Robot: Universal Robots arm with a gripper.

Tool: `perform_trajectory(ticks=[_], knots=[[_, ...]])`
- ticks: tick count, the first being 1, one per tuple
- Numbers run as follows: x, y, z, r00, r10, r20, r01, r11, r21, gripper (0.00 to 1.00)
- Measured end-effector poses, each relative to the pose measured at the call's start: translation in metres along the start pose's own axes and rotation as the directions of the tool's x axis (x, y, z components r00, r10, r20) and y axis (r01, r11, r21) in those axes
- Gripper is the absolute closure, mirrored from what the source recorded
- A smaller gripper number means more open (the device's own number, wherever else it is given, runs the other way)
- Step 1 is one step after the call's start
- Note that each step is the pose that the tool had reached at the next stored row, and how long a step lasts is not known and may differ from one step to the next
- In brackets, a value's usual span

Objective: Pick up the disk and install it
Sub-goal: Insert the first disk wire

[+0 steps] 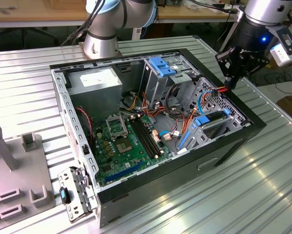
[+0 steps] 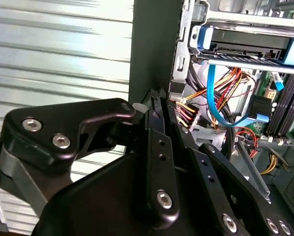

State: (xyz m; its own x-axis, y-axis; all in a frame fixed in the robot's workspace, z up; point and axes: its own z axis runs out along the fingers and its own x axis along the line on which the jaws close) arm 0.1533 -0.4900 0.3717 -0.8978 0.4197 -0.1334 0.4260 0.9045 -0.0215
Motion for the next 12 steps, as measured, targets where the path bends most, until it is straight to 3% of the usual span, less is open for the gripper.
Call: perform_trajectory(ticks=[4,6,8,12], knots=[[0.0000,0.0000,0.0000,0.9988,0.049,-0.0047,-0.049,0.9988,0.0086,0.84],[0.0000,0.0000,0.0001,0.9944,0.106,-0.0061,-0.106,0.9943,0.0175,0.84],[0.0000,0.0000,0.0001,0.9918,0.127,-0.0064,-0.127,0.9917,0.0207,0.84],[0.0000,0.0000,0.0001,0.9767,0.215,-0.0076,-0.214,0.9762,0.0337,0.84]])
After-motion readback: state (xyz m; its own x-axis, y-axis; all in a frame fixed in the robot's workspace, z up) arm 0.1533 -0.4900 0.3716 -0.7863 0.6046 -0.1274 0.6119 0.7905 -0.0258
